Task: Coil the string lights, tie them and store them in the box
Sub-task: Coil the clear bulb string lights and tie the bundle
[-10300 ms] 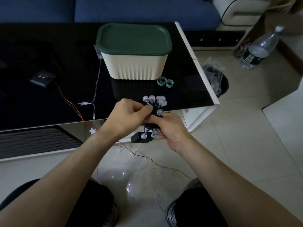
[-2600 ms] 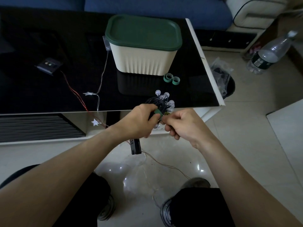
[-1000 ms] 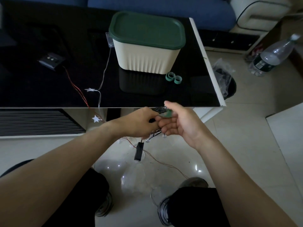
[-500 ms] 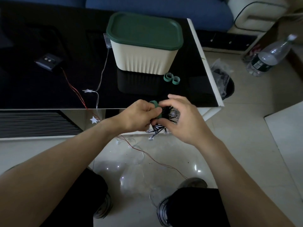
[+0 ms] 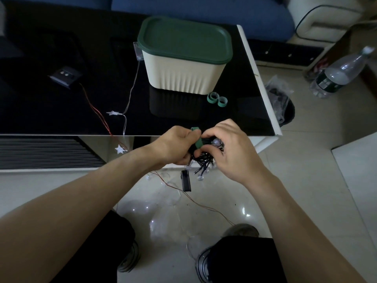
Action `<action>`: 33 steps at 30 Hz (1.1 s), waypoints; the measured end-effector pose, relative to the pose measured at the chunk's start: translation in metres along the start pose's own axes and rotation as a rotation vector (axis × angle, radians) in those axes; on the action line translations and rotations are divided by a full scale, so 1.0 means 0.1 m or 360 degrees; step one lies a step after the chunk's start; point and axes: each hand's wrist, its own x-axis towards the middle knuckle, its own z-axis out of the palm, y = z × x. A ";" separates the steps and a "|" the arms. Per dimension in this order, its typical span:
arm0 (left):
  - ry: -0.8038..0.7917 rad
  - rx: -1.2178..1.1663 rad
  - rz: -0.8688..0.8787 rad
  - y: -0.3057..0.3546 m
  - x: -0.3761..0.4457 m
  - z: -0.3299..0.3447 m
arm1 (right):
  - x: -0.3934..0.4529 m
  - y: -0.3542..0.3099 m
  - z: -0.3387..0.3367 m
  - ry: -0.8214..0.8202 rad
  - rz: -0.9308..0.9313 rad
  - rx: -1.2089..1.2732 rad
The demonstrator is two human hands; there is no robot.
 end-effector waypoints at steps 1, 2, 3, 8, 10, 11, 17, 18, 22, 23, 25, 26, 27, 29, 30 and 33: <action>0.0001 0.0005 -0.0012 0.01 0.00 0.00 | 0.00 0.01 0.02 -0.0010 -0.0020 -0.0026; 0.0007 0.0020 -0.0022 0.01 0.00 0.00 | 0.00 0.02 0.03 -0.0013 -0.0036 -0.0045; 0.0017 0.0028 -0.0033 0.02 0.01 -0.01 | 0.00 0.02 0.04 -0.0006 -0.0049 -0.0062; 0.0146 -0.0181 -0.0150 -0.03 0.09 -0.05 | 0.01 -0.01 0.09 0.0070 -0.0080 -0.0145; 0.0203 -0.0299 -0.0183 -0.03 0.10 -0.04 | 0.01 -0.01 0.11 0.0100 -0.0098 -0.0156; 0.0222 -0.0351 -0.0187 -0.03 0.09 -0.03 | 0.01 -0.02 0.11 0.0124 -0.0108 -0.0147; 0.0308 -0.0339 -0.0079 -0.04 0.08 -0.04 | 0.01 -0.05 0.10 0.0227 -0.0127 -0.0129; 0.0330 -0.0341 -0.0055 -0.05 0.08 -0.03 | 0.00 -0.04 0.10 0.0223 -0.0100 -0.0123; 0.0389 -0.0351 0.0061 -0.06 0.07 0.02 | 0.01 -0.02 0.08 0.0235 -0.0041 -0.0095; 0.0409 -0.0337 0.0097 -0.05 0.06 0.02 | 0.01 -0.02 0.07 0.0240 -0.0031 -0.0095; 0.0430 -0.0285 0.0168 -0.03 0.05 0.04 | 0.01 -0.02 0.06 0.0234 -0.0009 -0.0091; 0.0434 -0.0246 0.0196 -0.02 0.04 0.05 | 0.02 -0.02 0.05 0.0225 -0.0003 -0.0086; 0.0435 -0.0198 0.0223 -0.02 0.02 0.04 | 0.02 -0.02 0.04 0.0217 0.0004 -0.0083; 0.0442 -0.0084 0.0286 -0.02 0.01 0.04 | 0.02 -0.02 0.04 0.0208 0.0019 -0.0083; 0.0446 -0.0020 0.0318 -0.02 0.00 0.03 | 0.02 -0.02 0.03 0.0206 0.0020 -0.0087; 0.0455 0.0189 0.0358 0.00 0.00 0.03 | 0.03 0.01 0.01 0.0208 -0.0030 -0.0075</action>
